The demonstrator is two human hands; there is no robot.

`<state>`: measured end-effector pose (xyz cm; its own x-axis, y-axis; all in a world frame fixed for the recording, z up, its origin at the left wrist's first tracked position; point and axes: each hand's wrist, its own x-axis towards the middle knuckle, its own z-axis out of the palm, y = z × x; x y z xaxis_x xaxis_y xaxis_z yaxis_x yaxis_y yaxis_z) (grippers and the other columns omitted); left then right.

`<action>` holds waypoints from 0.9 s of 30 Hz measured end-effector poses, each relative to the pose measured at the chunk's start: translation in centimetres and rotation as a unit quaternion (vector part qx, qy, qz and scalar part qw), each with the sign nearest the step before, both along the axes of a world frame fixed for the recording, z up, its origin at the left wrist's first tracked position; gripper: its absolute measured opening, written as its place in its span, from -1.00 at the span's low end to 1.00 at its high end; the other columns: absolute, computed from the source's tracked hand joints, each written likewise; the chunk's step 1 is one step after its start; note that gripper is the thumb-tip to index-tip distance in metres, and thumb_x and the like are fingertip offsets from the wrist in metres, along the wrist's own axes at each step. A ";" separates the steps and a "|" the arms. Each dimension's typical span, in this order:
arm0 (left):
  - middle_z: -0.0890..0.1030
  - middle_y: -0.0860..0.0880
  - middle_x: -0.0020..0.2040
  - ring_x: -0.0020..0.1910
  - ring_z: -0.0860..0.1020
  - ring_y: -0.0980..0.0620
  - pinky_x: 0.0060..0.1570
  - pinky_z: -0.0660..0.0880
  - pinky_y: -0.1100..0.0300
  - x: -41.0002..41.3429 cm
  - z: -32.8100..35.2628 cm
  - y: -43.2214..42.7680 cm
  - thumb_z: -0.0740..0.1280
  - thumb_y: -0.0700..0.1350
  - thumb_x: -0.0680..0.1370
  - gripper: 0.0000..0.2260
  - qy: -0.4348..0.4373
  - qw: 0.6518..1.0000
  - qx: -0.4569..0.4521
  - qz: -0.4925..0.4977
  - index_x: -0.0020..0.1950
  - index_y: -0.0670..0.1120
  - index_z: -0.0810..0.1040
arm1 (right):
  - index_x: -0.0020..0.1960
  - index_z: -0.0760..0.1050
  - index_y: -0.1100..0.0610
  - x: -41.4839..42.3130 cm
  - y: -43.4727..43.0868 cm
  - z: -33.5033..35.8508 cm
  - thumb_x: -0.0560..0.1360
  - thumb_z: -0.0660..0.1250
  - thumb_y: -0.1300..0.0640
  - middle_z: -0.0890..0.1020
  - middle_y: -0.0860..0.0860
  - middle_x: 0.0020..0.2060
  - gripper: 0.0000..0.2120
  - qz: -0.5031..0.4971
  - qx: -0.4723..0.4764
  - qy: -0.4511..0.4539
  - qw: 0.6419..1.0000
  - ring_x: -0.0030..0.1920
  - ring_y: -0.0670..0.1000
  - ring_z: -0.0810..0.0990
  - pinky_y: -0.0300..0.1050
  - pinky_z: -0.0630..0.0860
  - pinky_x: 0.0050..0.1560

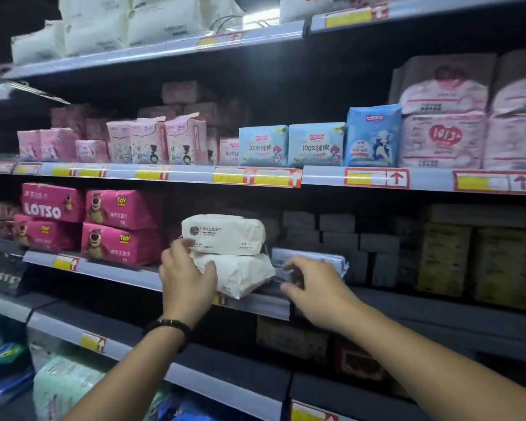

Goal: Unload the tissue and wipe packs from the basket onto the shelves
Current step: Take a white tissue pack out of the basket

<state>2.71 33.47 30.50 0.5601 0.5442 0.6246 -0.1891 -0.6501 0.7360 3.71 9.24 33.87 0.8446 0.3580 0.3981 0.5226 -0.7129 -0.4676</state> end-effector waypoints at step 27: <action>0.59 -0.12 0.40 0.39 0.54 -0.15 0.31 0.47 0.07 -9.7 -35.6 -40.0 0.48 0.13 0.56 -0.48 0.533 0.571 0.429 -0.454 0.47 -0.02 0.52 | 0.41 0.54 0.01 -20.5 -39.7 -38.6 0.46 0.52 -0.08 0.65 0.04 0.27 -0.46 -0.236 -0.131 0.375 0.887 0.30 0.13 0.60 -0.09 0.55 0.21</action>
<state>-7.03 -6.55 -5.06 0.6781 -0.5237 -0.5156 -0.4780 -0.8472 0.2319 -16.81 -30.47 -4.76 0.9172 -0.1084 -0.3834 -0.2507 -0.9050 -0.3438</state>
